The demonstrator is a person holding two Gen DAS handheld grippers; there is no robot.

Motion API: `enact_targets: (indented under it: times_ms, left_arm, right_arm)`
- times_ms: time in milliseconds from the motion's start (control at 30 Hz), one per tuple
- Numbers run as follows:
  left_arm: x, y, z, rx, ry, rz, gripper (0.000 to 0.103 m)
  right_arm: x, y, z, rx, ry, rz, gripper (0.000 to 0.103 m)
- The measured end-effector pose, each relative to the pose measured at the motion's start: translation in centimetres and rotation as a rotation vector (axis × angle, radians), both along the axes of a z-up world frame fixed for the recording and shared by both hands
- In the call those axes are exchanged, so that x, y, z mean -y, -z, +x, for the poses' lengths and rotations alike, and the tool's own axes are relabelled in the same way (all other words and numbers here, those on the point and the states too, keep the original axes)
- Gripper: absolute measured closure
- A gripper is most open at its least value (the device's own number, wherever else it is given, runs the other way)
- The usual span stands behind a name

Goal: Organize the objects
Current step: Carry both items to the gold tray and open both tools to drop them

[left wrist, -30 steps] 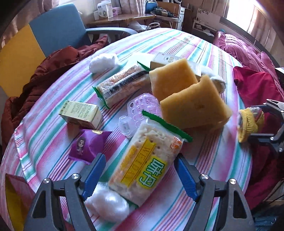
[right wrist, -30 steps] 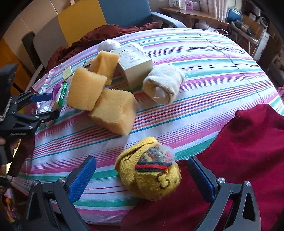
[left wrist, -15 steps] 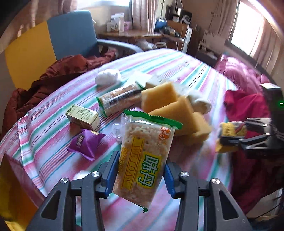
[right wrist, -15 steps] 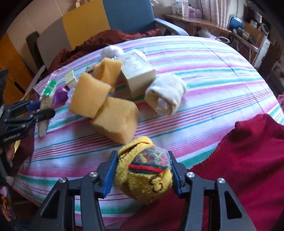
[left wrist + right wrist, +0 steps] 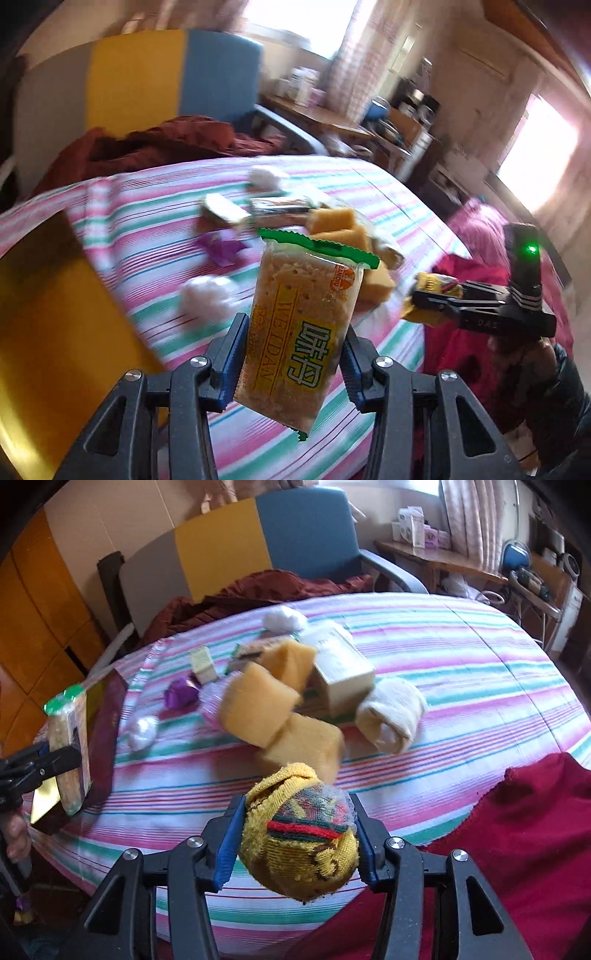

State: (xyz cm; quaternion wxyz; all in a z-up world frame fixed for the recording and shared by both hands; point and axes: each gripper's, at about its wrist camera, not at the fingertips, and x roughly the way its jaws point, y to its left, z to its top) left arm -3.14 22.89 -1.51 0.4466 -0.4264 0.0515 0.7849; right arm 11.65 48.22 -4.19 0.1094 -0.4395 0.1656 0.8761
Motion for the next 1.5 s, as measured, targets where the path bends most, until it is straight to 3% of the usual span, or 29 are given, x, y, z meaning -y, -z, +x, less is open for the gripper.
enact_targets:
  times_ms: [233, 500, 700, 867, 1033, 1133, 1500]
  left_arm:
    - [10.3, -0.6, -1.4, -0.01, -0.278, 0.014, 0.057]
    - [20.0, 1.0, -2.6, -0.048, -0.575, -0.102, 0.056]
    - [24.1, 3.2, -2.7, -0.033, -0.688, -0.16, 0.055]
    - [25.7, 3.4, -1.8, -0.017, -0.721, -0.133, 0.036]
    - [26.2, 2.6, -1.0, -0.022, -0.768, -0.116, 0.035]
    - [26.3, 1.6, -0.4, -0.071, -0.821, -0.119, 0.035]
    - [23.7, -0.7, 1.0, -0.163, -0.845, -0.153, 0.036]
  right_arm:
    - [6.3, -2.7, -3.4, -0.073, -0.185, -0.013, 0.05]
    - [17.6, -4.6, -10.4, -0.138, -0.472, -0.059, 0.05]
    - [26.1, -3.5, -14.5, -0.116, -0.627, -0.074, 0.049]
    - [31.5, -1.4, -16.4, -0.069, -0.716, -0.107, 0.041]
    - [32.1, -0.3, -15.1, -0.041, -0.74, -0.13, 0.034]
    - [31.6, 0.0, -14.4, -0.034, -0.725, -0.118, 0.029]
    - [30.3, -1.0, -12.4, -0.124, -0.619, -0.008, 0.003]
